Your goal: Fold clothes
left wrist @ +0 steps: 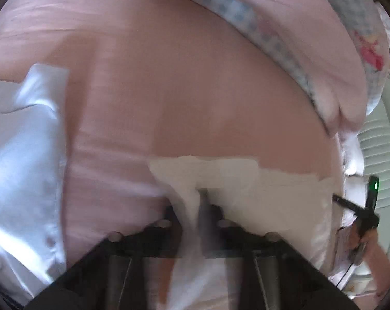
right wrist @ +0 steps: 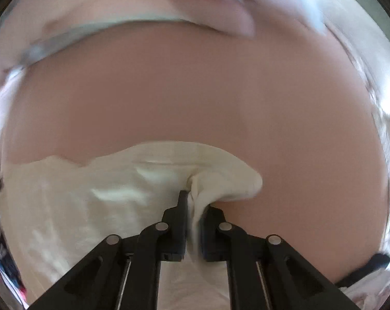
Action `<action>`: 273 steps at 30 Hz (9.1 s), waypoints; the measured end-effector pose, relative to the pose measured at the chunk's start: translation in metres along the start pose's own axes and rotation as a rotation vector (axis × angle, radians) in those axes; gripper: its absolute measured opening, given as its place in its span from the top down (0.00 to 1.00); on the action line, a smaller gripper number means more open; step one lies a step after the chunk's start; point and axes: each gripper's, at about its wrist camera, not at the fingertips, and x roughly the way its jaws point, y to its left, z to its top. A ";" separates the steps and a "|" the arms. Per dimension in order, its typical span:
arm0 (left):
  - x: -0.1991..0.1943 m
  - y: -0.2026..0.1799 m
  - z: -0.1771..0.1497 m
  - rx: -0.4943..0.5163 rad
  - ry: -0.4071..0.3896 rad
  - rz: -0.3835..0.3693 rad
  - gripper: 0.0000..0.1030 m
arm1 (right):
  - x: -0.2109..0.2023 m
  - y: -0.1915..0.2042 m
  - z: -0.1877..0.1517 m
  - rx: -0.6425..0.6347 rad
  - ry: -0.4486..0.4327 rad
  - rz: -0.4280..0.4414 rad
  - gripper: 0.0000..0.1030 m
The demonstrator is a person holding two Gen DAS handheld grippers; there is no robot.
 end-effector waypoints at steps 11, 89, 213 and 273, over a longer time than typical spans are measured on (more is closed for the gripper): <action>-0.064 -0.007 -0.025 0.364 -0.054 0.309 0.95 | -0.082 0.022 -0.010 -0.053 -0.329 -0.022 0.94; -0.172 -0.057 -0.555 0.175 -0.115 0.191 0.48 | -0.140 0.059 -0.580 -0.029 -0.162 0.071 0.37; -0.129 -0.006 -0.565 -0.016 -0.114 -0.040 0.94 | -0.127 0.056 -0.604 -0.173 -0.198 0.147 0.64; -0.149 -0.020 -0.575 -0.060 -0.223 -0.139 0.95 | -0.129 0.019 -0.613 0.051 -0.305 0.340 0.98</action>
